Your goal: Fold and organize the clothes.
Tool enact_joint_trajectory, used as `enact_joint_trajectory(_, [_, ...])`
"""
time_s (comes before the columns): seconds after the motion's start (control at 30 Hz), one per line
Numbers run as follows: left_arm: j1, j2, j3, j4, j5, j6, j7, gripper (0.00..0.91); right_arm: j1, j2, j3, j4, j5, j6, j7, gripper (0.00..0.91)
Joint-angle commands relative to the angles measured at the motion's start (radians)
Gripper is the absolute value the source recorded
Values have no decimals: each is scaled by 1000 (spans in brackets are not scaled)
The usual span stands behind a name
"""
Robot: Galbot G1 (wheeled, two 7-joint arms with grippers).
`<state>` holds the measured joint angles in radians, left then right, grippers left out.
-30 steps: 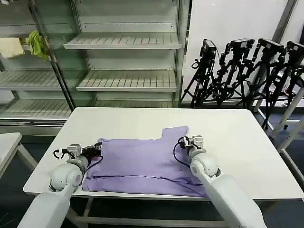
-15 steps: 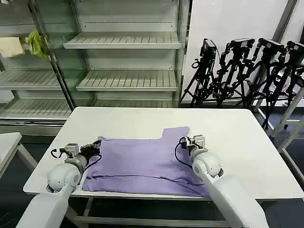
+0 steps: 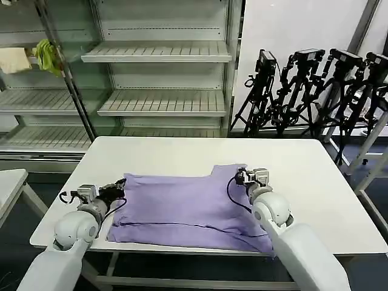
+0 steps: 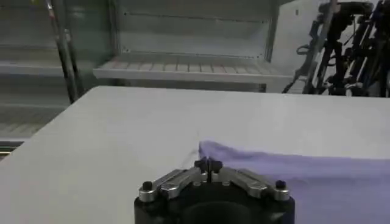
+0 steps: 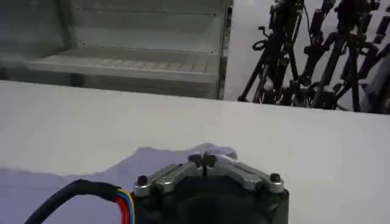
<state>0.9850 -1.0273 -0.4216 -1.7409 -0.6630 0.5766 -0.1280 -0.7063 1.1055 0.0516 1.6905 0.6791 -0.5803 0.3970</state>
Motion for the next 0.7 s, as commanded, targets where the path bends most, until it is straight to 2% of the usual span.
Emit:
enact_joint_trajectory(0.03, [34, 0, -18, -41, -1, 1, 0, 0, -11, -6, 6, 44, -2, 2, 1, 0])
enact_joint_trajectory(0.53, [130, -1, -68, -170, -4, 1, 1, 10, -134, -91, 65, 209, -3, 2, -8, 0])
enact_joint_trajectory(0.57, [129, -3, -67, -169, -4, 1, 4, 141, -136, -89, 67, 204, -6, 2, -9, 0])
enact_joint_trajectory(0.6, [126, -3, -66, -163, -3, 1, 9, 625, -137, -86, 68, 198, -9, 2, -12, 0])
enact_joint_trajectory(0.63, [120, -5, -63, -155, -1, 1, 11, 887, -136, -82, 67, 192, -12, 3, -13, 0])
enact_joint_trajectory(0.7, [102, -11, -54, -134, -1, 1, 13, 907, -132, -72, 65, 175, -19, 3, -18, 0])
